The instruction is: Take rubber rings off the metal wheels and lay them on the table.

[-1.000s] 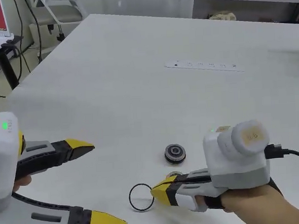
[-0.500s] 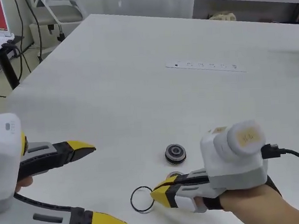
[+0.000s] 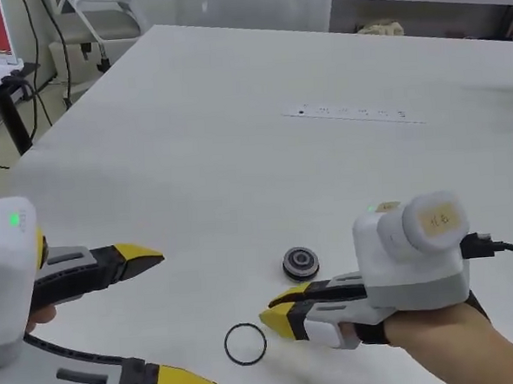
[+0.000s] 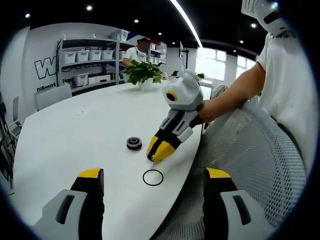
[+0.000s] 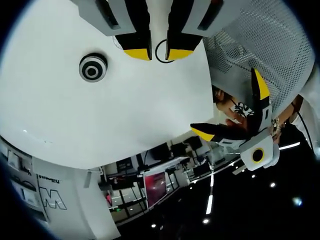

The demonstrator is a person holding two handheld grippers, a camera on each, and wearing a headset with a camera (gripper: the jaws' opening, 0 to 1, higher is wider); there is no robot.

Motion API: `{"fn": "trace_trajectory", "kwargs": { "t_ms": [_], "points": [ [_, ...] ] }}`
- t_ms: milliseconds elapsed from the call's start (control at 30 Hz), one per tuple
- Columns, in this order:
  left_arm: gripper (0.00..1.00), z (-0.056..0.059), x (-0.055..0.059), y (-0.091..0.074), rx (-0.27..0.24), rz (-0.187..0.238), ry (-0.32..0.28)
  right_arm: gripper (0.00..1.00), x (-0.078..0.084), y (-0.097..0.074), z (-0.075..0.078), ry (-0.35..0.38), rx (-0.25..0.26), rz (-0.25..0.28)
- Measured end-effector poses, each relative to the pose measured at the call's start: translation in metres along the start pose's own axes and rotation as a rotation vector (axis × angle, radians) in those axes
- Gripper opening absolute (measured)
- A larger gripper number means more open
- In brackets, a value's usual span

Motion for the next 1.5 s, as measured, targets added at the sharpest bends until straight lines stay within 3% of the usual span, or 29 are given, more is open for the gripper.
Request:
{"fn": "trace_trajectory", "kwargs": {
  "t_ms": [300, 667, 833, 1000, 1200, 1500],
  "points": [
    [0.79, 0.002, 0.0, 0.001, 0.011, -0.004, 0.004, 0.13, -0.012, -0.011, 0.004, -0.002, 0.009, 0.051],
    [0.8, 0.0, -0.005, -0.001, -0.003, 0.016, 0.007, 0.16, -0.029, -0.035, 0.021, 0.003, 0.061, 0.156],
    [0.81, 0.001, -0.018, -0.001, 0.005, 0.042, 0.033, 0.16, -0.032, -0.043, 0.029, 0.017, 0.079, 0.175],
    [0.82, -0.002, -0.028, -0.002, 0.007, 0.036, 0.071, 0.17, -0.032, -0.047, 0.034, 0.024, 0.091, 0.181],
    [0.82, -0.011, -0.048, -0.004, -0.005, 0.08, 0.111, 0.17, -0.031, -0.053, 0.04, 0.019, 0.085, 0.187],
    [0.82, -0.019, -0.07, 0.01, 0.022, 0.091, 0.185, 0.21, -0.03, -0.058, 0.046, 0.015, 0.096, 0.192]
  ]
}}
Point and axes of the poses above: the centre of the closed fingertips' face, and the gripper's own axes: y roughly forward along the fingers, z roughly to its right, x roughly out of its underside, the point moved 10 cm from there along -y, roughly backward along the fingers, and after that the axes turned 4 degrees about y, right-handed, at the moved point
